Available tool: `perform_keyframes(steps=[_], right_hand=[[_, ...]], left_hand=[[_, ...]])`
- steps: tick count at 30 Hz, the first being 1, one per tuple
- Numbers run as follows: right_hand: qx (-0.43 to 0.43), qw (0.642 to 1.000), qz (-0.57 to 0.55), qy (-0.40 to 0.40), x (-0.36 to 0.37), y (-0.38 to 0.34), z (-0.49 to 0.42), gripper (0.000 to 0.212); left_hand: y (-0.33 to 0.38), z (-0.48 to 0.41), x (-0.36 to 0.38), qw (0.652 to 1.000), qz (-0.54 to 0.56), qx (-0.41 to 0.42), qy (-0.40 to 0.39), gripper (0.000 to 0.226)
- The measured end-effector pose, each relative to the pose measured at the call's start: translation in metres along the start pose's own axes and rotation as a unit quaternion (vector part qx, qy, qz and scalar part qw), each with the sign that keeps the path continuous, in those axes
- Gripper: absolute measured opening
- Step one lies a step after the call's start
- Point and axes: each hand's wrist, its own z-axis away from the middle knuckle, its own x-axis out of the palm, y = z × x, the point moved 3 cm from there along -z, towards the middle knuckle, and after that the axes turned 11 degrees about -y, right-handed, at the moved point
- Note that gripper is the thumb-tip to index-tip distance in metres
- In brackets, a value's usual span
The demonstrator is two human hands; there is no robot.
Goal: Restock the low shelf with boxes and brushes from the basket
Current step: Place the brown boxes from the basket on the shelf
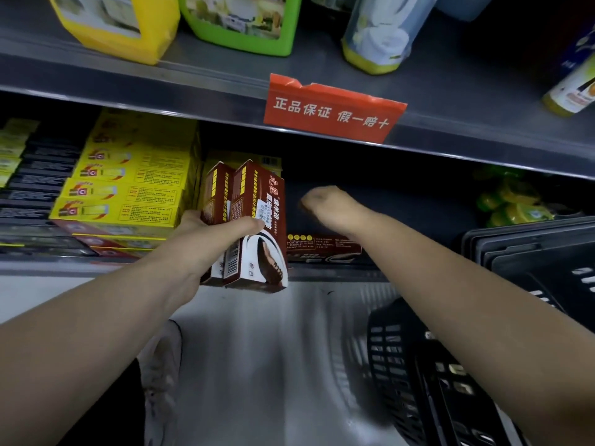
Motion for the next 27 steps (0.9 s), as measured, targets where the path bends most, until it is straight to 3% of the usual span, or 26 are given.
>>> perform_keyframes(steps=[2, 3, 6, 9, 10, 12, 14, 15, 19, 24, 27], right_hand=[[0.016, 0.962, -0.264, -0.069, 0.012, -0.018, 0.018, 0.029], [0.014, 0.938, -0.328, -0.11, 0.02, -0.023, 0.025, 0.029], [0.01, 0.908, -0.389, -0.153, 0.033, -0.026, 0.038, 0.033], [-0.006, 0.902, -0.421, -0.096, 0.015, -0.023, 0.037, 0.028], [-0.007, 0.93, -0.364, -0.046, 0.003, -0.019, 0.033, 0.03], [0.011, 0.997, -0.06, 0.048, -0.021, -0.012, 0.023, 0.042], [0.054, 0.966, 0.243, 0.069, -0.032, 0.001, 0.009, 0.053], [0.07, 0.944, 0.319, 0.058, -0.032, 0.009, 0.002, 0.056], [0.083, 0.914, 0.395, -0.034, -0.013, 0.037, -0.025, 0.056], [0.075, 0.926, 0.363, -0.073, 0.002, 0.051, -0.039, 0.055], [0.101, 0.926, 0.346, -0.116, -0.005, 0.059, -0.032, 0.087]], left_hand=[[0.001, 0.002, 0.006, 0.999, 0.026, -0.001, -0.018, 0.074], [0.002, 0.003, 0.009, 0.999, 0.037, 0.004, -0.025, 0.077], [0.005, 0.006, 0.016, 0.998, 0.064, 0.018, -0.016, 0.074], [0.003, 0.001, 0.012, 0.995, 0.072, 0.02, 0.059, 0.044], [0.002, -0.001, 0.01, 0.994, 0.071, 0.024, 0.075, 0.042], [0.0, -0.004, 0.007, 0.993, 0.066, 0.03, 0.089, 0.041], [-0.002, -0.007, 0.004, 0.993, 0.058, 0.035, 0.096, 0.041], [-0.003, -0.007, 0.003, 0.993, 0.054, 0.036, 0.099, 0.04], [-0.002, -0.01, -0.002, 0.992, 0.043, 0.047, 0.105, 0.039], [0.001, -0.011, 0.001, 0.994, 0.052, 0.047, 0.083, 0.035], [0.001, -0.013, 0.003, 0.994, 0.061, 0.042, 0.078, 0.03]])
